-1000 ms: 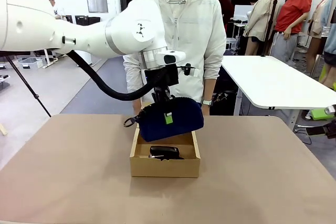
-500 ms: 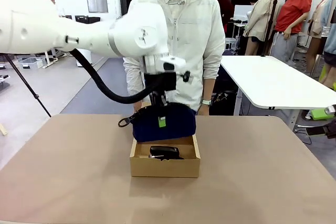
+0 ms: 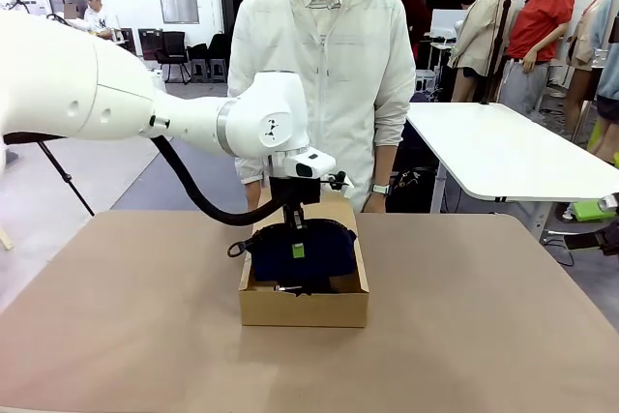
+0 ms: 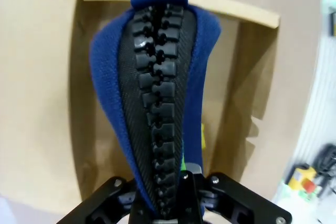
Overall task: Pack the items into the box.
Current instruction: Pick up the item indicated by the person and place it inside the Mailer Box, then close the Mailer Box.
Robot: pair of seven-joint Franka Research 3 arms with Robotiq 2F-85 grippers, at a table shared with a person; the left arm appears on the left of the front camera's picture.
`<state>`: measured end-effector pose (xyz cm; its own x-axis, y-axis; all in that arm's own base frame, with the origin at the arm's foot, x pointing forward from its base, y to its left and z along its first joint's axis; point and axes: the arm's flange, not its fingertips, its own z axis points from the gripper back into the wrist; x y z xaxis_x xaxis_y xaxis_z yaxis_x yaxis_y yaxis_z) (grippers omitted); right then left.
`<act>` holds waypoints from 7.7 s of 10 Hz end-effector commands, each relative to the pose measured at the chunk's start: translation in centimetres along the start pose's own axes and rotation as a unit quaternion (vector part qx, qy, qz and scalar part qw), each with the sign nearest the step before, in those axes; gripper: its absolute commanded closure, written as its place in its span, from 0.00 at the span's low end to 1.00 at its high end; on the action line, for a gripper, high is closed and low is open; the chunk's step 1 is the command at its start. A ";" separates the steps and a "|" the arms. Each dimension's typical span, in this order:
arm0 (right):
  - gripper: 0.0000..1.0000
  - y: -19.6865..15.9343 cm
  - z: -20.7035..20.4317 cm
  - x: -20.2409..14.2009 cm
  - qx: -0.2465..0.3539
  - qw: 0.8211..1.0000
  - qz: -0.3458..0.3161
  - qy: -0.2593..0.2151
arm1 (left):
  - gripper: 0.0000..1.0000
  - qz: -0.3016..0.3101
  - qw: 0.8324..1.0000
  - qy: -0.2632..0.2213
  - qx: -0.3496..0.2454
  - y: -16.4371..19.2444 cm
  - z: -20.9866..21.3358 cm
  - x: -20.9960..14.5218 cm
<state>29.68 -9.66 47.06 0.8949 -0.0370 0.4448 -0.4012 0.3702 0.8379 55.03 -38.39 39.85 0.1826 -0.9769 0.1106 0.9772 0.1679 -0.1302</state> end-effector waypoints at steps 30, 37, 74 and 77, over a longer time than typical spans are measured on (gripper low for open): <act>0.00 0.4 0.2 0.1 0.002 1.000 -0.007 0.002 | 0.00 0.352 0.554 -0.581 -0.480 -6.2 16.5 -48.1; 0.00 0.4 0.2 0.1 0.002 1.000 -0.007 0.002 | 0.00 0.360 0.583 -0.552 -0.475 -8.9 13.8 -53.4; 0.00 -14.0 -25.0 11.8 -0.022 0.983 -0.184 -0.010 | 0.00 0.527 0.632 -0.461 -0.333 8.8 -4.3 -30.9; 0.00 -18.5 -30.0 16.8 -0.068 0.974 -0.217 -0.018 | 0.00 0.545 0.622 -0.478 -0.295 14.8 -6.2 -26.2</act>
<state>55.06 9.49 30.44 0.9700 -0.2232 0.0968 0.0019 0.4049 0.9143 61.76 -11.32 29.89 0.9607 0.2362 0.1459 0.0648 0.3203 -0.9451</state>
